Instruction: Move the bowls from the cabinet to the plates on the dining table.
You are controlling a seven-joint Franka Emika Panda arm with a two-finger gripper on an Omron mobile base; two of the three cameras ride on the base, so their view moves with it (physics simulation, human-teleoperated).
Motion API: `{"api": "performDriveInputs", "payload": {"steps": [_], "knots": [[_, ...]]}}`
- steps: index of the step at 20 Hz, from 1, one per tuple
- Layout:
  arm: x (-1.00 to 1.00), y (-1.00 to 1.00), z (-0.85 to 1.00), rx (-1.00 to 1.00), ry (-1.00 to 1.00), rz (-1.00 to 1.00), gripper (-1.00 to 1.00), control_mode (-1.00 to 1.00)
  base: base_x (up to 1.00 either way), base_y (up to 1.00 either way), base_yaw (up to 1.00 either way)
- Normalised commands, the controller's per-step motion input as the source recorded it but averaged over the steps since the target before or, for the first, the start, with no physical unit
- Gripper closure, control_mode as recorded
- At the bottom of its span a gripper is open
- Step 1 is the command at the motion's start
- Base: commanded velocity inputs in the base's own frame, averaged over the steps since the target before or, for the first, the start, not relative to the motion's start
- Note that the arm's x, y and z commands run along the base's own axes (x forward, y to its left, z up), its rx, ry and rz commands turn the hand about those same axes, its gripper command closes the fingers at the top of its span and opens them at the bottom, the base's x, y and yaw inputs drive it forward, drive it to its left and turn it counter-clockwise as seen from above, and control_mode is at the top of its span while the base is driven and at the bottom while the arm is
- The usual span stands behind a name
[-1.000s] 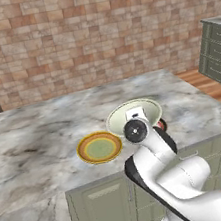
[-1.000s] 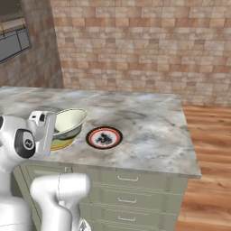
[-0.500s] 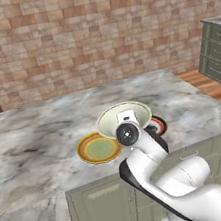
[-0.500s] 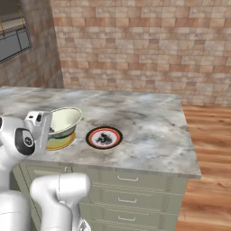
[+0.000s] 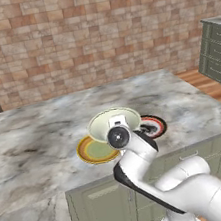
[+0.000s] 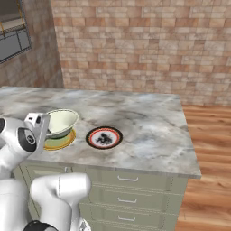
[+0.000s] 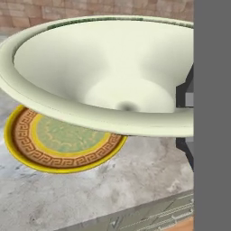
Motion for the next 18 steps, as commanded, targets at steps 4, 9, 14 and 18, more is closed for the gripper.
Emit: {"api": "performDriveInputs", "payload": {"steps": [4,9,14,18], "knots": [[0.25,0.16,-0.38,0.00,0.00,0.03,1.00,-1.00,0.00,0.00,0.00],[0.29,0.09,-0.30,0.00,0.00,0.03,1.00,-1.00,0.00,0.00,0.00],[0.23,0.12,-0.28,0.01,0.00,0.04,1.00,-1.00,0.00,0.00,0.00],[0.01,0.27,-0.11,0.03,0.00,0.06,1.00,-1.00,0.00,0.00,0.00]]}}
